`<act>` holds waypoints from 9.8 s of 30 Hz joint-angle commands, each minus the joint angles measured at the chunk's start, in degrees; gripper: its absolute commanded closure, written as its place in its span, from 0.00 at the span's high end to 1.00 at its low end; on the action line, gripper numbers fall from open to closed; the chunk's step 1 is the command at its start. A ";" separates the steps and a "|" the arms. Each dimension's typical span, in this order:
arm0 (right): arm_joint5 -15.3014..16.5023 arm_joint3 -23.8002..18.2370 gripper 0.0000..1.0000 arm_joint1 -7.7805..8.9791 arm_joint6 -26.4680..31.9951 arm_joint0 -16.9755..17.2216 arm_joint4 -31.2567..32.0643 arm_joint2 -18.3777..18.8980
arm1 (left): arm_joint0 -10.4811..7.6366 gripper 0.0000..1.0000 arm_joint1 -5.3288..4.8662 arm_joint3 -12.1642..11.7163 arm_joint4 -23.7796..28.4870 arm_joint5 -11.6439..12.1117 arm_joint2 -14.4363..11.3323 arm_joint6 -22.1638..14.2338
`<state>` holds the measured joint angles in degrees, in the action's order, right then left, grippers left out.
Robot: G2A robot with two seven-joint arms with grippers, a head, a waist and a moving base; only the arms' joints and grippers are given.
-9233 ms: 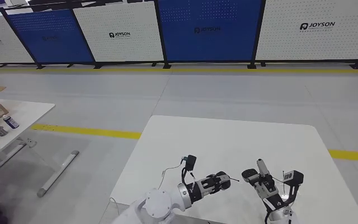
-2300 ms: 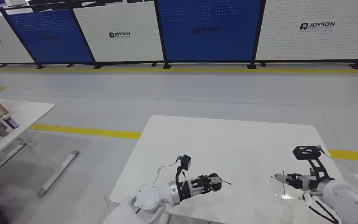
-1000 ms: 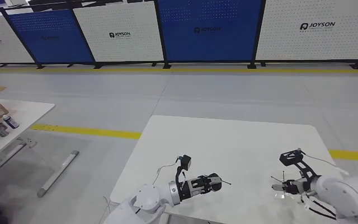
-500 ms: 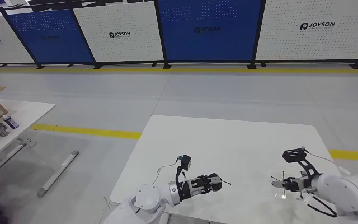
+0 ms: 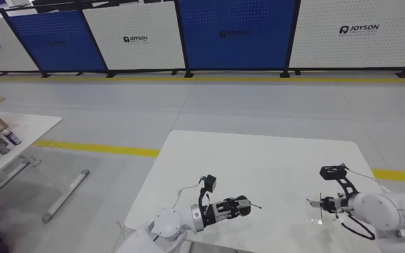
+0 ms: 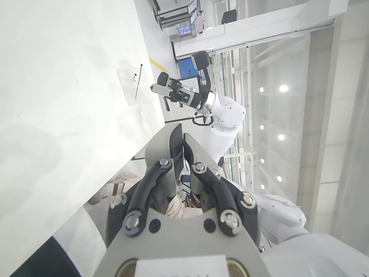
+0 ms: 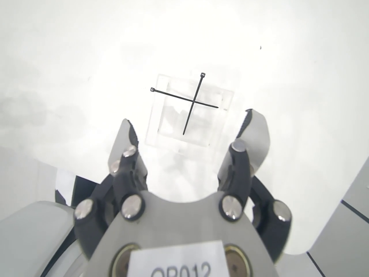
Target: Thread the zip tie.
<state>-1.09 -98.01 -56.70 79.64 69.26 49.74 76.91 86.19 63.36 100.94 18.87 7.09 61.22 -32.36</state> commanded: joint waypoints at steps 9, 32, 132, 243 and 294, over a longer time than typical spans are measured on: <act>-2.76 2.29 0.23 0.50 0.00 -2.10 1.34 -3.33 | 0.00 0.00 0.00 0.00 0.00 0.00 0.00 0.00; -3.89 7.43 0.24 2.41 0.00 -6.90 -1.77 -12.02 | 0.00 0.00 0.00 0.00 0.00 0.00 0.00 0.00; -8.63 -10.98 0.00 8.28 -32.96 17.96 -19.24 7.69 | 0.00 0.00 0.00 0.00 0.00 0.00 0.00 0.00; -5.97 -12.72 0.00 0.92 -87.48 32.06 -25.72 -0.70 | -5.38 0.00 1.13 2.48 -13.21 -7.76 -8.78 5.31; 7.34 -13.70 0.00 1.43 -73.70 40.21 -41.38 12.17 | -10.83 0.00 4.01 -3.58 -16.19 -7.23 -15.71 17.54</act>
<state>6.25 -111.71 -55.27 5.94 109.47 8.36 89.08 75.87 67.25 98.11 3.42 -0.39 45.87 -14.81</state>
